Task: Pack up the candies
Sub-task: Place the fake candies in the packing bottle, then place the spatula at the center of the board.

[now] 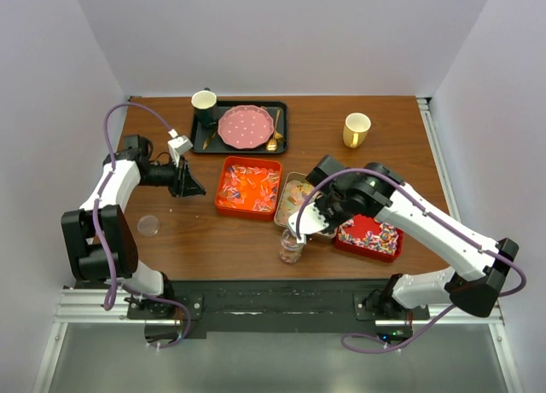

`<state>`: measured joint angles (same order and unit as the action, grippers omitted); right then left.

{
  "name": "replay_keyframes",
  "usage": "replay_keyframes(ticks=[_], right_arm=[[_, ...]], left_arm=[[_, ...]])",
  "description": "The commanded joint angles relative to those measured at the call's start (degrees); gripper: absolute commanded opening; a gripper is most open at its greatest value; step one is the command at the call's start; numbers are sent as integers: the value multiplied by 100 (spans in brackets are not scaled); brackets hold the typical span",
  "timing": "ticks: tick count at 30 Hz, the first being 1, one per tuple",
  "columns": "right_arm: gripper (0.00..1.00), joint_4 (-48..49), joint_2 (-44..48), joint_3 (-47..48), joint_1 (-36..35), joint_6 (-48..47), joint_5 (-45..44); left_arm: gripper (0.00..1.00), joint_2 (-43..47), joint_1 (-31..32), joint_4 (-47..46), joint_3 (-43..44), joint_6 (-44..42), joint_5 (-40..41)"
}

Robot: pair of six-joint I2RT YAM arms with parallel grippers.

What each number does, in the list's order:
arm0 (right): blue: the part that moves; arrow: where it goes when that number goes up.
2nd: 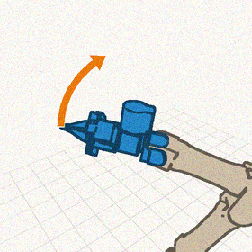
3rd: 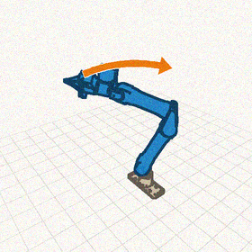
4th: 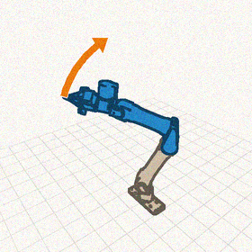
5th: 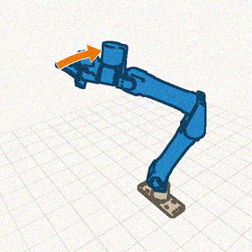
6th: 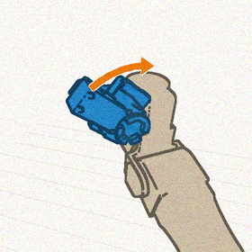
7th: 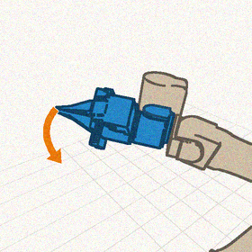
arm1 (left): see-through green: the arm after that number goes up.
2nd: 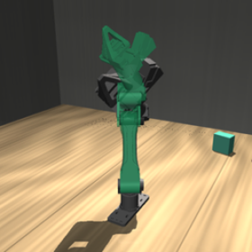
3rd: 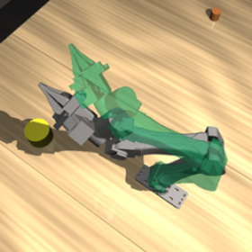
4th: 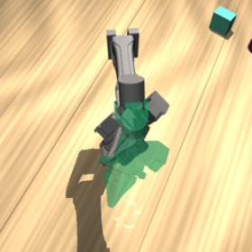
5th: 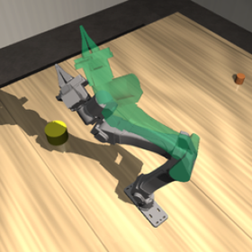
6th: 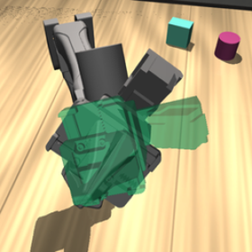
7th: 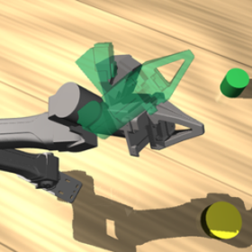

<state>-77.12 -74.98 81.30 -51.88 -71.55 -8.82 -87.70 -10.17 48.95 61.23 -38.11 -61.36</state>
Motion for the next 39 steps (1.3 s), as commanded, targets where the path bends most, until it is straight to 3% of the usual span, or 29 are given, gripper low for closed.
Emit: replay_keyframes(ticks=[1, 10, 17, 20, 24, 30, 31, 33, 34, 39], right_arm=[[0, -1332, 124, 105, -50, -8, -375], [0, -1367, 212, 509, -94, 35, -191], [0, -674, 598, 598, 352, 876, 212], [0, 152, 607, 528, 1589, 1668, 844], [0, 1380, 695, 72, 3389, 2583, 1328], [0, 2541, 503, -614, 5133, 3559, 1778], [0, 2718, 345, -737, 5579, 3812, 1796], [0, 3157, 99, -773, 6072, 4060, 1717], [0, 3290, -189, -747, 6215, 4270, 1752], [0, 3834, -1000, -668, 6559, 4290, 1691]], left_arm=[[21, 227, -37, -175, -15, 40, -201], [24, 280, -46, -175, -76, 75, -165], [27, 578, -37, -368, -208, 285, -158], [33, 842, -37, -929, -322, 707, 54], [42, 931, 24, -1450, -323, 1963, 730], [61, 719, 86, -1344, -208, 2123, 1337], [69, 824, 112, -1431, -243, 2202, 1546], [82, 939, 165, -1695, -339, 2482, 1706], [100, 1035, 174, -1748, -357, 2579, 1811], [100, 1106, 174, -1819, -340, 2844, 2260]])
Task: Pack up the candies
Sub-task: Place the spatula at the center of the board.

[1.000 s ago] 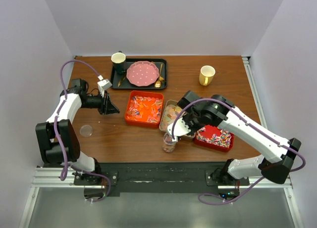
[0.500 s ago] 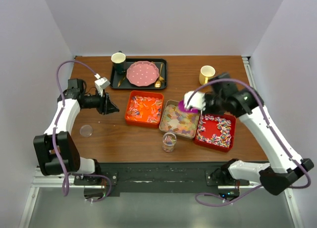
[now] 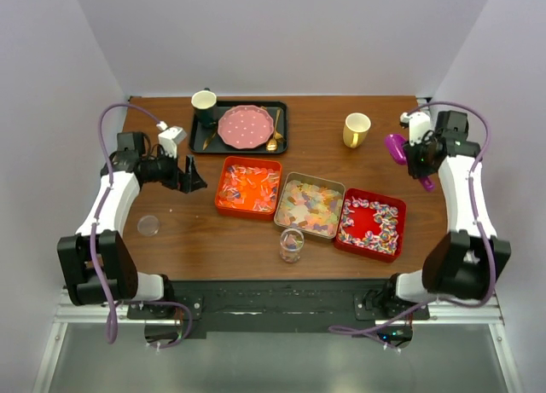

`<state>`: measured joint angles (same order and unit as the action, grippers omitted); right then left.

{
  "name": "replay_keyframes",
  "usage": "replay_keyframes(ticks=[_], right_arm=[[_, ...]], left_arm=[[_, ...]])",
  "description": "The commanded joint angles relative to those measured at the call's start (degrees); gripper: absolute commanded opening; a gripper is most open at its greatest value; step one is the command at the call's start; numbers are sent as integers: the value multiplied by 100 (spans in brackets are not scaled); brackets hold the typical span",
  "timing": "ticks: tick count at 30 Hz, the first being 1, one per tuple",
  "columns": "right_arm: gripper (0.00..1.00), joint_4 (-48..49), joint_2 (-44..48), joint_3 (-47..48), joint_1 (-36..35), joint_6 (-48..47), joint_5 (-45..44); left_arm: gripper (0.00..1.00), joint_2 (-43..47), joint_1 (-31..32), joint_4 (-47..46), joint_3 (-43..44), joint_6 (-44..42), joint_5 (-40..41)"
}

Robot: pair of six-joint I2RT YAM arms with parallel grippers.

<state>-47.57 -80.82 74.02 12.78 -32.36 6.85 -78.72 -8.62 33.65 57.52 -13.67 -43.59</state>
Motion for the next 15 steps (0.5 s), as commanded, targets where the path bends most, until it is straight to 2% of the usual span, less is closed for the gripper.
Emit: replay_keyframes(ticks=[1, 4, 10, 12, 15], right_arm=[[0, 977, -522, 25, 102, 301, 115], [0, 1241, -935, -19, 102, 142, 211], [1, 1777, -1489, -159, 120, 309, 264], [2, 2058, -1577, -273, 129, 309, 290], [2, 2375, -1717, -580, 146, 257, 317]], left_arm=[[100, 208, 19, -280, 40, 392, 440], [100, 59, 19, -306, 75, 637, 133], [100, -310, 10, 282, 137, 190, -220], [100, -320, 19, 502, 216, -64, -80], [97, -363, 62, 722, 409, -425, 665]])
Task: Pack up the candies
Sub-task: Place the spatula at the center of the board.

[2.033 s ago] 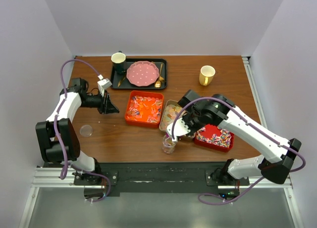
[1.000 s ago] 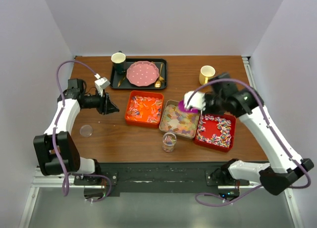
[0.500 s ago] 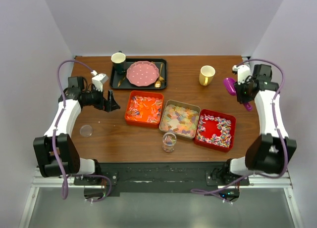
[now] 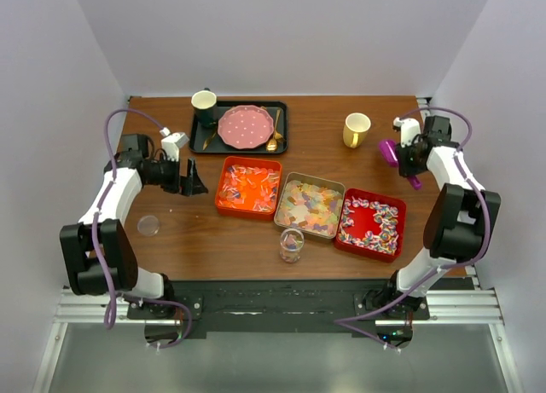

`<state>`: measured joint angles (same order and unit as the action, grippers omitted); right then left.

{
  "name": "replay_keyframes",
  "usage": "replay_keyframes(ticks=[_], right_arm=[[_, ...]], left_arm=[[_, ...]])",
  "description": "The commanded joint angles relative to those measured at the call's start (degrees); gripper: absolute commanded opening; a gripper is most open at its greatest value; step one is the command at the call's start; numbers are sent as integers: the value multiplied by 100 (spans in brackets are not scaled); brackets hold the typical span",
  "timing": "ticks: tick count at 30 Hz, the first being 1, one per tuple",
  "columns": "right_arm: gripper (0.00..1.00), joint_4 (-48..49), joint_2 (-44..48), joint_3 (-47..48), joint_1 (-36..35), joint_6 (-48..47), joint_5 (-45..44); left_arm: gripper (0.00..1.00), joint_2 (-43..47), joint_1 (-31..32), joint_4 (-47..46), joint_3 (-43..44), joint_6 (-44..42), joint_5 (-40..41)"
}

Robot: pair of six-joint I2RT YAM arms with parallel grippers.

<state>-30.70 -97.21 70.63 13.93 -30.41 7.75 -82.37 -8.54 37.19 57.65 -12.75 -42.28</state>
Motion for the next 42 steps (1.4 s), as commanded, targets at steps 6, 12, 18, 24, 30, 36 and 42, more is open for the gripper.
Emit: replay_keyframes(ticks=[6, 12, 18, 24, 30, 36, 42], right_arm=[[4, 890, -395, -488, 48, -8, 376], [12, 987, -553, -647, 48, -52, 438], [57, 522, -291, -551, 66, -70, 605], [86, -383, 823, -393, 101, -43, 1008], [89, -1166, 1546, 248, 92, 272, 1912], [99, -1342, 1776, 451, -136, 625, 2679], [99, -2053, 1337, 1074, -654, 440, 2803]], left_arm=[[95, 264, 54, 447, 555, -1158, 1792], [100, 318, -78, 535, 370, -1528, 2461], [100, 107, -140, 772, 361, -1862, 2804], [100, 265, -805, 983, 352, -2652, 3068], [100, 151, -2149, 1702, 659, -3768, 2885], [100, 457, -2758, 2565, 433, -4446, 2813], [100, 880, -2741, 2022, -95, -4288, 1981]])
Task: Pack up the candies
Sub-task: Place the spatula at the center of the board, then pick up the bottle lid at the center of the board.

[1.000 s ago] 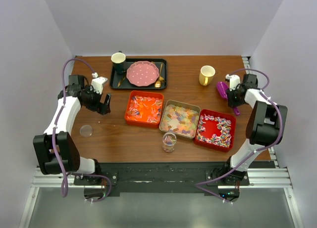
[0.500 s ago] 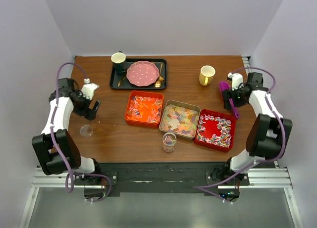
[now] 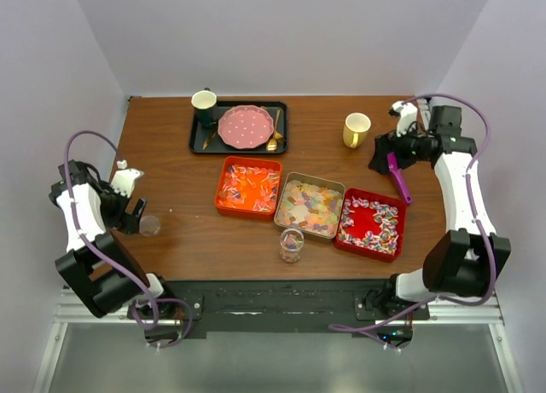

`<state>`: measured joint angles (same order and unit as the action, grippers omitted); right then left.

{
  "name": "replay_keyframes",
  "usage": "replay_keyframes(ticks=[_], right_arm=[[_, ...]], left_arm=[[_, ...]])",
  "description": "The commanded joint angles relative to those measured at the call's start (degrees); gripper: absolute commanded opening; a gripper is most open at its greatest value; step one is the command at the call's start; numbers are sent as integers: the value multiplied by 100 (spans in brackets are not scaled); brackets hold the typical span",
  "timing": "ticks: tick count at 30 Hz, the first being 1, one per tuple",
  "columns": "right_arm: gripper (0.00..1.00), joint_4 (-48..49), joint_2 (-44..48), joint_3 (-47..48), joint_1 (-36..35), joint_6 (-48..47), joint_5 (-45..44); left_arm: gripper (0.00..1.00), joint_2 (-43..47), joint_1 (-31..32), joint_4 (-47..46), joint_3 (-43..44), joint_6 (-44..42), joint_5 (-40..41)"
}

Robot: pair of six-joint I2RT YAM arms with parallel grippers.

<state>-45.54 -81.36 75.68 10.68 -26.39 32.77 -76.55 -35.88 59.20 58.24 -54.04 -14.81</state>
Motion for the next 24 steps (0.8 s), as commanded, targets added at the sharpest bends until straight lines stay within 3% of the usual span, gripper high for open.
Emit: replay_keyframes(ticks=[1, 4, 10, 15, 24], right_arm=[[99, -762, -336, 684, -434, 29, 256], [99, -974, -600, 1106, -786, 99, 45], [99, -1413, -1057, 1871, -1024, 319, -280], [99, -1563, -1022, 1898, -1024, 293, -597], [99, -1607, -837, 1590, -1024, 275, -615]], left_arm=[[100, 282, 19, -302, -216, 15, -856], [100, 71, 335, -996, -391, 602, -656], [100, -527, 1047, -1516, -593, 1220, -5], [100, -606, 1144, -2165, -972, 1572, 399], [100, -1195, 1153, -2343, -928, 1880, 233]])
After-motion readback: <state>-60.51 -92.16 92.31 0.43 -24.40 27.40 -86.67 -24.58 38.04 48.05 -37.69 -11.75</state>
